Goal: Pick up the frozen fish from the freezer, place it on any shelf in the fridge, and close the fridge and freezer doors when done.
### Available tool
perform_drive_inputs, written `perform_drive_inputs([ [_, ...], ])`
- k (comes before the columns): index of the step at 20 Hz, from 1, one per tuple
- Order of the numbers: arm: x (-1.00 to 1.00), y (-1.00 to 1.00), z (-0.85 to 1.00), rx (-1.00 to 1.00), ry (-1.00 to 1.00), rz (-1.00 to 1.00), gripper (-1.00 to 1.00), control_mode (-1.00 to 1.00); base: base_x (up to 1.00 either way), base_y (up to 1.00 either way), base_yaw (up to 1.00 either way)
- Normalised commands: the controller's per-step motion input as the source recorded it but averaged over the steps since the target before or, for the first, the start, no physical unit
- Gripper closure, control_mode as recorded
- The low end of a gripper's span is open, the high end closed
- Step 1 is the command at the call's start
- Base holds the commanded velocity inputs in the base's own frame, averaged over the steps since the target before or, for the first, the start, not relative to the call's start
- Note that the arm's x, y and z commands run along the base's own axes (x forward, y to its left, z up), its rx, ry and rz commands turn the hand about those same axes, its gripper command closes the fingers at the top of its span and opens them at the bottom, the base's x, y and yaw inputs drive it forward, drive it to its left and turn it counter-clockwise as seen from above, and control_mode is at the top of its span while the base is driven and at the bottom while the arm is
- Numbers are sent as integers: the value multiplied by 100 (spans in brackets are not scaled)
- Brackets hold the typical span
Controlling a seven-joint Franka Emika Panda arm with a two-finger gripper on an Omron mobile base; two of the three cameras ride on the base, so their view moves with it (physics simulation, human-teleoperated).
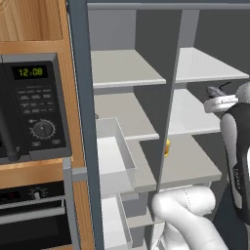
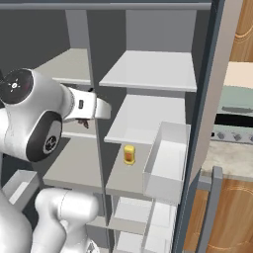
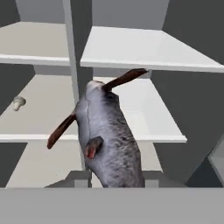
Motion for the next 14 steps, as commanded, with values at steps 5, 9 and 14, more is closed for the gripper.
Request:
perform_drive_inputs([
  [5, 77, -100, 3, 0, 0, -27, 100, -100, 0, 0, 0],
  [9, 100, -75, 10, 0, -3, -5, 100, -100, 0, 0, 0],
  [14, 100, -54, 14, 3, -7, 15, 100, -100, 0, 0, 0],
])
